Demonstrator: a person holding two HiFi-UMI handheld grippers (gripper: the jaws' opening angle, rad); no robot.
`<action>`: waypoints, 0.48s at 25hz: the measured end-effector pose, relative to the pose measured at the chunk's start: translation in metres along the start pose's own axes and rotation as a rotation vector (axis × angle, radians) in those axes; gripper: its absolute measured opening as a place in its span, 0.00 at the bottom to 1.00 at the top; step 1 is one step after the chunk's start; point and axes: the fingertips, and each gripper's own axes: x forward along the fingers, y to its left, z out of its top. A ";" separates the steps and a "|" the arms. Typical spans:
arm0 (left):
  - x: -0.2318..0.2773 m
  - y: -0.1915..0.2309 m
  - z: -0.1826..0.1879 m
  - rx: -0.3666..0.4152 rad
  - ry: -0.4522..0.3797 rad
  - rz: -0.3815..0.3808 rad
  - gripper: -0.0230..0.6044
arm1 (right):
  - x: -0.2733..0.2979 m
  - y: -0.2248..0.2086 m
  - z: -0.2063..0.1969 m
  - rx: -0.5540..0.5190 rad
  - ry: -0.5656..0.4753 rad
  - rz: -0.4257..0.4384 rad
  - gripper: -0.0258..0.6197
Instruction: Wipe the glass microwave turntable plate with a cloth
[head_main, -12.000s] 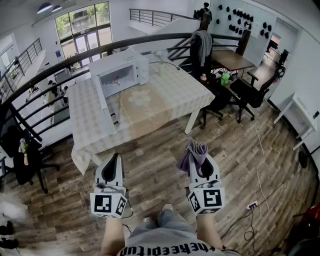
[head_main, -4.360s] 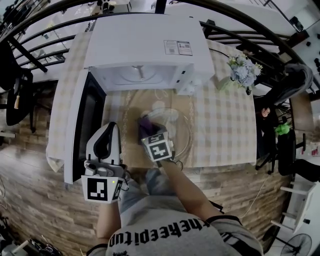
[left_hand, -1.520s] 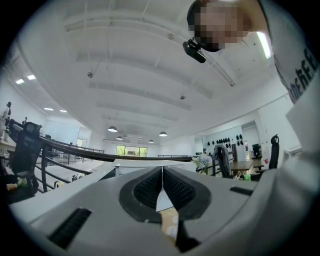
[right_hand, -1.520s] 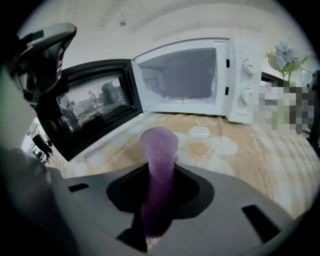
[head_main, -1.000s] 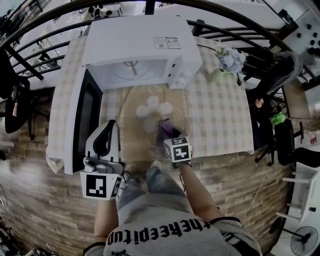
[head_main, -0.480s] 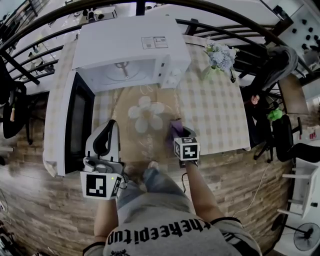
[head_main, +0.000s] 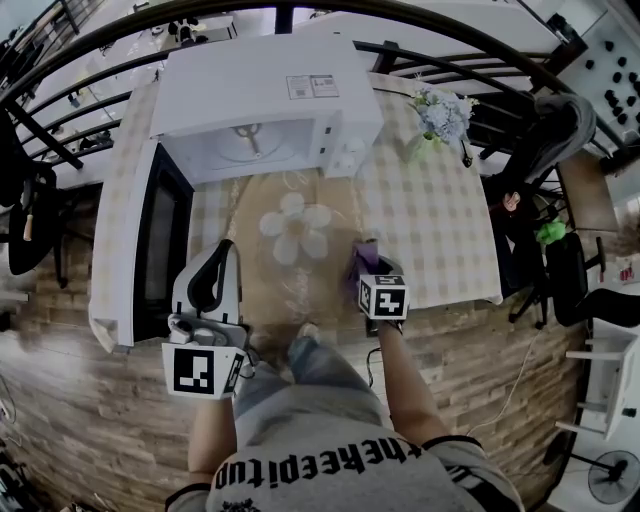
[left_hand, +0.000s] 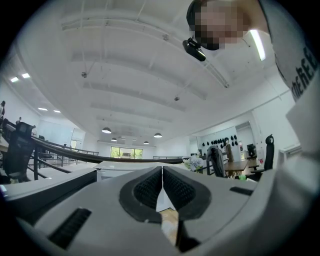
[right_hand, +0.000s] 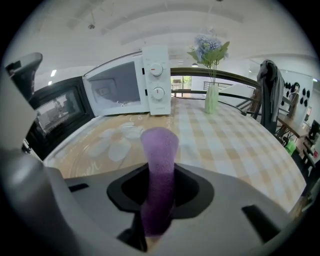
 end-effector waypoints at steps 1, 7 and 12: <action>-0.002 0.001 0.000 -0.001 0.003 0.002 0.05 | -0.001 0.006 0.002 -0.006 0.004 0.002 0.21; -0.011 0.008 0.008 -0.011 -0.031 -0.008 0.05 | -0.004 0.111 0.013 -0.046 -0.020 0.207 0.21; -0.024 0.022 0.002 0.001 0.016 0.009 0.05 | -0.001 0.209 0.008 -0.105 -0.001 0.366 0.21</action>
